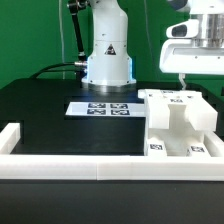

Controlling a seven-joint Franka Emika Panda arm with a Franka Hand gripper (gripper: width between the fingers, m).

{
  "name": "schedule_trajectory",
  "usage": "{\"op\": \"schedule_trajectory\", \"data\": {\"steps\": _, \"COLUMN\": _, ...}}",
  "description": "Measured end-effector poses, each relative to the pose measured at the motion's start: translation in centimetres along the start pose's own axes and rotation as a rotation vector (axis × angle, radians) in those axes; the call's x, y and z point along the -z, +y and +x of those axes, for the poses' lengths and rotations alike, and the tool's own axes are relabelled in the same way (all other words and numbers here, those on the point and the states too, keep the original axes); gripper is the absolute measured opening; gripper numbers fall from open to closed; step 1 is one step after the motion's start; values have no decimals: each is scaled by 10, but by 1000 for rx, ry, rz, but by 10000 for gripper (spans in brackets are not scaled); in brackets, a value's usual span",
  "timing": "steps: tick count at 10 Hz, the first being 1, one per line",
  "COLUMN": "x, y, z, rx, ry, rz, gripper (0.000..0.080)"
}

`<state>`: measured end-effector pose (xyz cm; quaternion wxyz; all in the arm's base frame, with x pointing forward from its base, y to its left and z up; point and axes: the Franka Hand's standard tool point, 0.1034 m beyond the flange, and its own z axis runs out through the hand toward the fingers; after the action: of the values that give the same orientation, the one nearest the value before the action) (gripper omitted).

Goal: Assemble chair

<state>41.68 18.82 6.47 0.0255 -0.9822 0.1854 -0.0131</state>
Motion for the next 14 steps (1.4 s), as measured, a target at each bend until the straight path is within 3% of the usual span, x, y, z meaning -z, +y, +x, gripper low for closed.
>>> {"op": "schedule_trajectory", "data": {"steps": 7, "x": -16, "y": -2, "z": -1, "rx": 65, "ry": 32, "rz": 6, "gripper": 649}}
{"op": "schedule_trajectory", "data": {"steps": 14, "x": -48, "y": 10, "z": -8, "rx": 118, "ry": 28, "rz": -29, "gripper": 649}}
